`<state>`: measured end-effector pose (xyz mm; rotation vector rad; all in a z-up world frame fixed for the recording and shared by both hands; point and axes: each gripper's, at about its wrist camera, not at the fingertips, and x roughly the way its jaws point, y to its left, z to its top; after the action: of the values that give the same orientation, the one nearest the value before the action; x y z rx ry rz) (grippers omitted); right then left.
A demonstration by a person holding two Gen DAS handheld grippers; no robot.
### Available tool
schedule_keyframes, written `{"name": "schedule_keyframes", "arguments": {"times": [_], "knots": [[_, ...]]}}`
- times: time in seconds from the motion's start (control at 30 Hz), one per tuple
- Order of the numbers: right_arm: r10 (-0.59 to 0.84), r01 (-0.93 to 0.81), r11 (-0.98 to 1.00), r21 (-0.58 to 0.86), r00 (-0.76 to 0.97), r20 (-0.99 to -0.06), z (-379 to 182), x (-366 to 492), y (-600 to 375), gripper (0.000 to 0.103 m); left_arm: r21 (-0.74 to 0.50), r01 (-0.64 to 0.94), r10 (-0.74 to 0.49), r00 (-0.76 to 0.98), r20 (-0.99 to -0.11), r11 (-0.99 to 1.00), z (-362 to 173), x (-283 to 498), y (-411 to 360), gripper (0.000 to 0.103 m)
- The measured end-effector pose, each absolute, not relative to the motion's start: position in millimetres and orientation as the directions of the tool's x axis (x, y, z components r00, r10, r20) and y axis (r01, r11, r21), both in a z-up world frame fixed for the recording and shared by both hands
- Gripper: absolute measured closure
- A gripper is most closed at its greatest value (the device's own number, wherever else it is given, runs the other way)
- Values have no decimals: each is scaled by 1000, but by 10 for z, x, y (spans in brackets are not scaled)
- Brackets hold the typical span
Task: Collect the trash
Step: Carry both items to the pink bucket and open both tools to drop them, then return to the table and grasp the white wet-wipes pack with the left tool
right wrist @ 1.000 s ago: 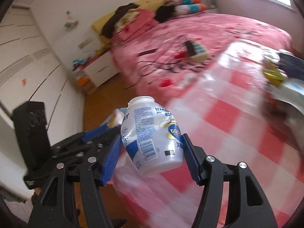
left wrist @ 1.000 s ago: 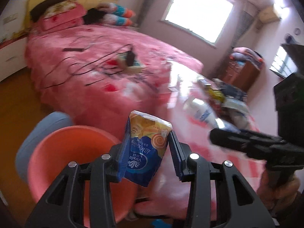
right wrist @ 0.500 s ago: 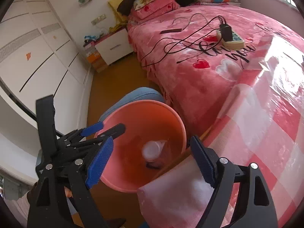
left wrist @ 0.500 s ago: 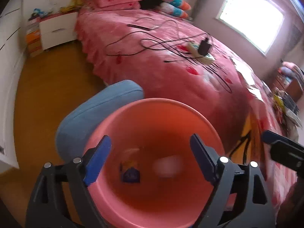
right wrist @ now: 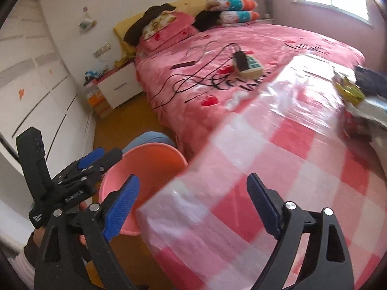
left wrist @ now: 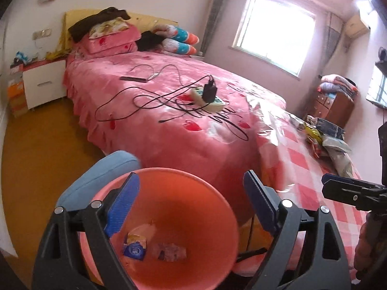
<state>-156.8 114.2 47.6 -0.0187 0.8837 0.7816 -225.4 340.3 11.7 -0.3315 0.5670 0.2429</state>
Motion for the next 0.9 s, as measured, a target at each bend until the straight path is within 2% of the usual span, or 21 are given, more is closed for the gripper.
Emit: {"name": "schedule_keyframes", "arguments": {"times": [0.3, 0.67, 0.9], "knots": [[591, -555, 769, 318, 427, -684, 476, -1625, 605, 14, -134, -251, 120, 783, -611, 959, 363, -2086, 2937, 15], [564, -474, 813, 338, 498, -658, 523, -1632, -28, 14, -192, -101, -43, 777, -628, 976, 601, -1862, 2346, 15], [547, -397, 836, 380, 531, -648, 504, -1593, -498, 14, -262, 43, -206, 746, -634, 964, 823, -1505, 1930, 15]]}}
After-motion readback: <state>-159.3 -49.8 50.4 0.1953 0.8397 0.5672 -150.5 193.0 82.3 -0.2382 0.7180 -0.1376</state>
